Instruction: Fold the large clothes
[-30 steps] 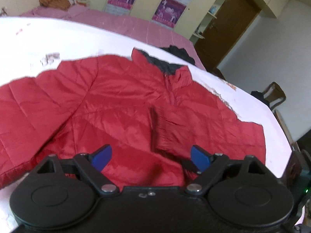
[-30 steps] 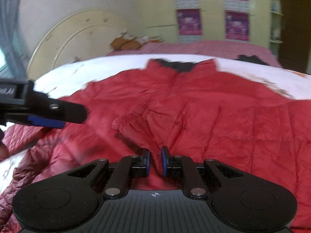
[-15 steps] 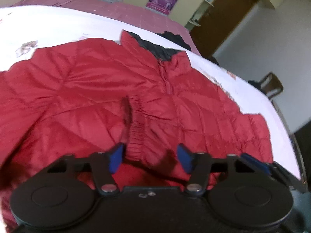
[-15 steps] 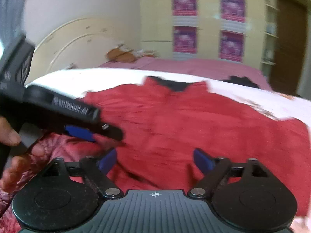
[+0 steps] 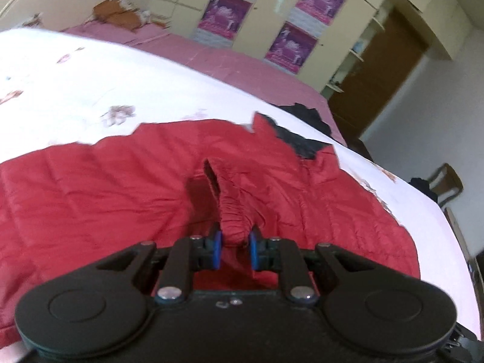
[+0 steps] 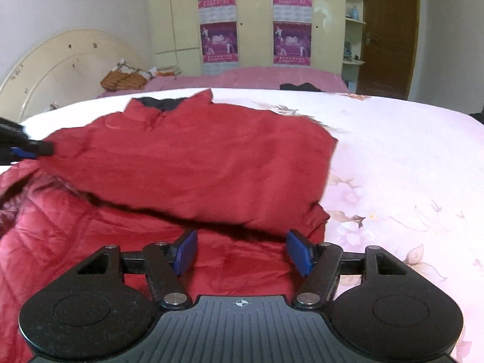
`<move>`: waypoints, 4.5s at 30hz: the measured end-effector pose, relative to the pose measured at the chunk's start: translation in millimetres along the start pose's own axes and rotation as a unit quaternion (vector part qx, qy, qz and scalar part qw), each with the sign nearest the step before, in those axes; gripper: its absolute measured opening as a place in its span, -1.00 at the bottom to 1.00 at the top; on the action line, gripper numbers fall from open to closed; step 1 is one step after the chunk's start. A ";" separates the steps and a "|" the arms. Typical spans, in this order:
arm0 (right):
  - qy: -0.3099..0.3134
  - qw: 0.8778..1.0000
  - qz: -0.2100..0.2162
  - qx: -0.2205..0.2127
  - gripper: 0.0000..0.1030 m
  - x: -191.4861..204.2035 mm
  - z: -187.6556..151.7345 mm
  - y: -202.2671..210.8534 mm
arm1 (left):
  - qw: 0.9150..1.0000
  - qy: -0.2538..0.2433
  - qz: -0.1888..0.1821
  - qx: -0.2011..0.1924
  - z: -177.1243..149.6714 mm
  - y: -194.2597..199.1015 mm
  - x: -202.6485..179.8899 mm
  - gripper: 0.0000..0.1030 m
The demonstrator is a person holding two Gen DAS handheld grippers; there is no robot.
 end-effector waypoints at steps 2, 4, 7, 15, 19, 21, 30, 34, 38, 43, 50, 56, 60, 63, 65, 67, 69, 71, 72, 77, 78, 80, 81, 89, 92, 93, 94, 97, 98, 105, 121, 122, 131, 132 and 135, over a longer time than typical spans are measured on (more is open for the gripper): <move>0.001 1.000 -0.024 0.005 0.27 -6.7 2.5 -7.0 | 1.000 -0.002 0.005 0.001 -0.3 2.1 3.1 -0.66; -0.005 0.999 -0.039 0.009 0.27 -19.1 5.3 -13.9 | 1.000 -0.004 0.009 -0.003 -3.4 4.9 0.8 -0.66; -0.019 0.997 -0.075 0.031 -0.29 -39.3 2.6 -24.0 | 1.000 0.001 0.011 -0.006 -8.4 4.1 -1.0 -0.66; -0.069 0.996 -0.052 -0.008 -0.58 -71.4 7.0 11.7 | 0.999 -0.018 0.047 0.004 -20.1 -1.2 4.1 -0.30; -0.078 0.996 -0.036 -0.035 -0.81 -81.8 36.8 6.6 | 0.997 -0.022 0.058 -0.047 -4.4 20.9 1.4 -0.13; -0.070 0.997 -0.021 -0.039 -0.81 -79.2 57.6 -9.1 | 0.996 -0.056 0.050 -0.039 1.7 9.9 -15.0 -0.13; -0.027 0.998 -0.045 0.033 -0.85 -93.1 64.4 -114.2 | 0.988 -0.141 0.060 0.003 -6.4 -70.2 -44.0 -0.11; -0.042 0.998 -0.046 0.031 -0.95 -102.0 64.6 -116.2 | 0.987 -0.148 0.060 0.001 -13.1 -69.8 -40.5 -0.10; -0.052 0.997 -0.051 0.021 -0.94 -97.7 70.1 -88.6 | 0.989 -0.139 0.050 -0.007 -11.2 -50.8 -47.6 -0.15; -0.047 0.999 -0.020 0.016 -0.94 -74.4 57.9 -54.3 | 0.990 -0.139 0.028 0.002 -31.7 -36.6 -50.9 -0.09; -0.055 0.994 -0.062 0.067 -0.94 -72.2 40.4 -59.7 | 0.986 -0.152 0.070 0.011 -45.6 -49.6 -51.0 -0.08; -0.068 0.996 -0.048 0.035 -0.63 -51.5 36.4 -12.7 | 0.992 -0.118 0.043 -0.022 -54.5 -14.2 -51.0 0.00; -0.034 0.998 -0.035 0.048 0.34 -31.0 24.1 -15.9 | 0.993 -0.105 0.055 -0.001 -61.1 -27.5 -40.7 0.01; -0.046 0.996 -0.030 0.077 0.09 -29.6 14.1 -31.8 | 0.994 -0.095 0.052 -0.002 -59.7 -30.7 -39.0 0.03; -0.048 0.995 -0.035 0.081 0.09 -29.1 17.6 -29.6 | 0.994 -0.094 0.051 0.000 -59.1 -29.3 -38.9 0.08; -0.050 0.996 -0.046 0.058 0.10 -28.3 24.8 -13.9 | 0.996 -0.081 0.041 -0.008 -56.3 -18.5 -38.1 0.39; -0.057 0.996 -0.049 0.045 0.10 -29.8 28.6 -1.3 | 0.995 -0.071 0.052 -0.039 -55.1 -2.5 -34.1 1.00; -0.071 0.995 -0.050 0.039 0.10 -32.0 29.0 9.0 | 0.995 -0.048 0.063 -0.054 -52.8 13.2 -21.5 0.95; -0.078 0.995 -0.049 0.037 0.10 -32.5 28.4 13.1 | 0.996 -0.024 0.060 -0.057 -52.4 22.7 -9.8 0.86; -0.081 0.995 -0.030 0.042 0.10 -27.5 26.4 18.0 | 0.987 0.095 0.092 -0.089 -63.0 75.5 60.8 0.39; -0.076 0.996 -0.027 0.044 0.10 -24.5 26.0 18.2 | 0.982 0.125 0.103 -0.100 -66.9 87.3 76.7 0.38; -0.068 0.997 -0.019 0.045 0.10 -18.6 25.5 17.2 | 0.967 0.187 0.121 -0.125 -80.5 116.5 110.6 0.34; -0.064 0.997 -0.015 0.046 0.10 -16.4 25.3 16.1 | 0.959 0.213 0.126 -0.137 -87.6 130.0 124.7 0.30; -0.032 0.999 0.012 0.038 0.10 8.2 38.0 5.1 | 0.856 0.419 0.128 -0.274 -151.7 226.7 224.7 0.07; -0.023 0.999 0.012 0.037 0.10 16.8 41.1 2.3 | 0.821 0.468 0.096 -0.313 -152.1 234.0 253.3 -0.01; -0.021 0.999 0.011 0.038 0.10 19.1 41.7 1.8 | 0.812 0.476 0.094 -0.326 -148.2 234.4 260.2 -0.01; -0.020 0.999 0.010 0.038 0.10 20.9 42.3 1.3 | 0.806 0.480 0.096 -0.333 -144.8 233.9 263.3 -0.02; -0.019 0.999 0.006 0.039 0.10 22.0 44.3 -0.2 | 0.816 0.463 0.097 -0.331 -124.6 227.6 268.3 -0.82; -0.019 0.999 0.004 0.040 0.10 21.7 45.2 -0.9 | 0.831 0.439 0.101 -0.326 -113.8 225.0 263.7 -0.94; -0.041 0.999 -0.012 0.033 0.10 12.0 54.5 -5.4 | 0.913 0.252 0.080 -0.312 -53.5 201.8 169.4 -0.94; -0.118 0.993 -0.026 0.011 0.10 -19.9 53.9 8.9 | 0.997 -0.044 -0.020 -0.058 -46.3 16.0 -53.1 -0.94; -0.125 0.992 -0.028 0.010 0.10 -24.5 52.1 11.3 | 0.997 -0.057 -0.023 -0.047 -47.2 8.4 -62.3 -0.94; -0.171 0.984 -0.047 0.005 0.10 -65.0 30.6 34.0 | 0.988 -0.129 -0.074 0.030 -78.3 -38.8 -124.9 -0.94; -0.178 0.983 -0.047 0.005 0.10 -69.5 27.7 36.2 | 0.987 -0.135 -0.076 0.035 -86.1 -43.5 -131.4 -0.94; -0.194 0.980 -0.048 0.006 0.10 -81.0 21.1 42.7 | 0.983 -0.149 -0.083 0.062 -97.7 -63.3 -151.0 -0.89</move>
Point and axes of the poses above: each gripper's, at about its wrist camera, not at the fingertips, and y roughly against the way its jaws point, x to its left, z to its top, the point moved 3 cm from there along -y, roughly the way its jaws point, and after that the axes turned 10 degrees about y, right-handed, at the moved point
